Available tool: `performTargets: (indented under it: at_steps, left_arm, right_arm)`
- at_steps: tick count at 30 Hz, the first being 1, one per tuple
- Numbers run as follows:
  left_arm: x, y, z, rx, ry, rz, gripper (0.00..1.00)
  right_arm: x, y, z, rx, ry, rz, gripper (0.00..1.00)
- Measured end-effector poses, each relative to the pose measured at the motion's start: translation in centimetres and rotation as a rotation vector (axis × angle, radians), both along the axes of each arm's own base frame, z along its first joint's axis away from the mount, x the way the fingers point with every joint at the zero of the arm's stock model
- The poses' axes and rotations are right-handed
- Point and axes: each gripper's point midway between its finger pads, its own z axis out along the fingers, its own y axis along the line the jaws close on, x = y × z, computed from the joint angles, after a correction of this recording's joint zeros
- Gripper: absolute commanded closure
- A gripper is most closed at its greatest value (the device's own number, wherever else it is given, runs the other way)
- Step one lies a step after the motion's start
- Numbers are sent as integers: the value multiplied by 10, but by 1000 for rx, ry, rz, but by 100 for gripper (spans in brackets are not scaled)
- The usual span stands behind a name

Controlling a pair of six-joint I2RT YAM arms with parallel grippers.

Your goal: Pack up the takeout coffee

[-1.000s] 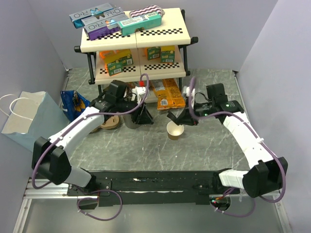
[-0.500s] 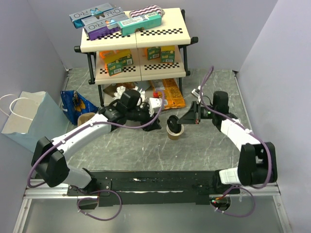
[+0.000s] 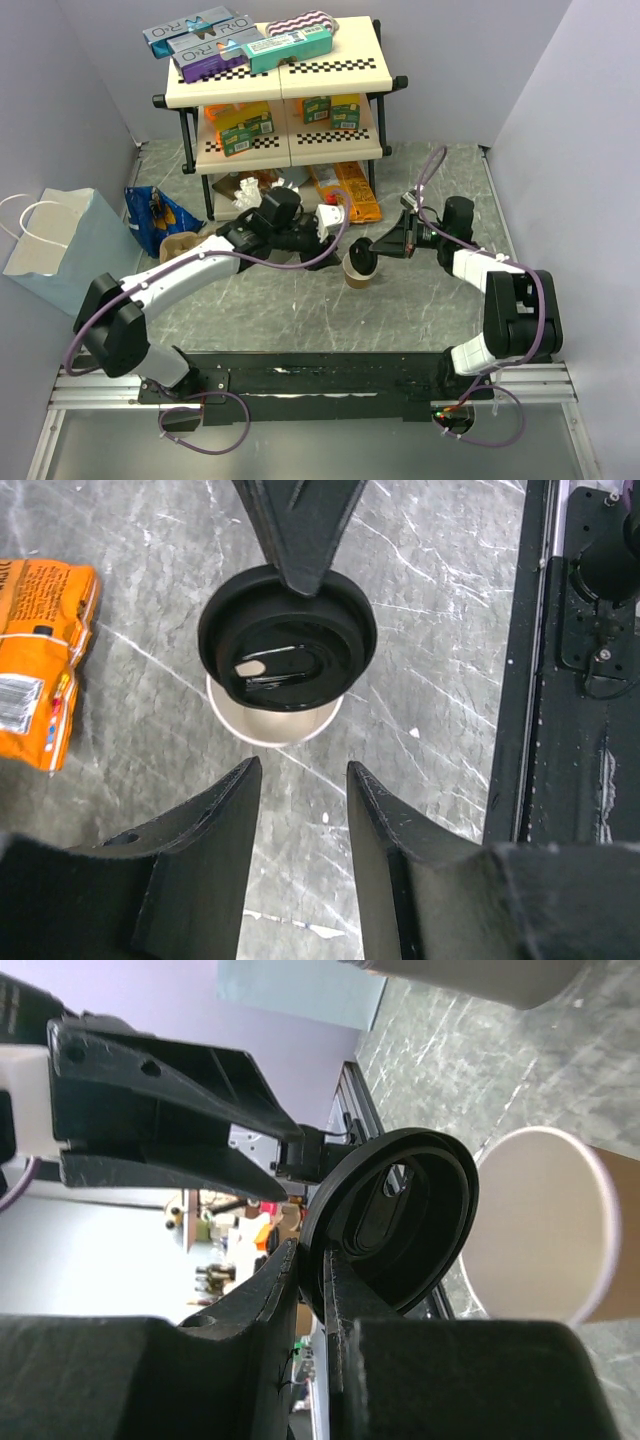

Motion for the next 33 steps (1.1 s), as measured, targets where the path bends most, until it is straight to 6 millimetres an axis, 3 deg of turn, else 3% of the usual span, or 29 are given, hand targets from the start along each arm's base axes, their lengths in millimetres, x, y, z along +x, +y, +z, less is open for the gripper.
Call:
performTargets:
  at_steps: [7, 13, 23, 33]
  left_arm:
    - [3, -16, -15, 12, 11, -20, 54]
    - [10, -30, -16, 6, 1, -30, 54]
    - [16, -50, -21, 1, -18, -40, 54]
    - [21, -55, -31, 14, -9, -36, 54]
  right_arm:
    - [13, -9, -12, -2, 59, -39, 93]
    - [21, -11, -18, -1, 90, -46, 93]
    - [22, -13, -27, -22, 118, -47, 92]
    - [22, -19, -35, -38, 148, -62, 90]
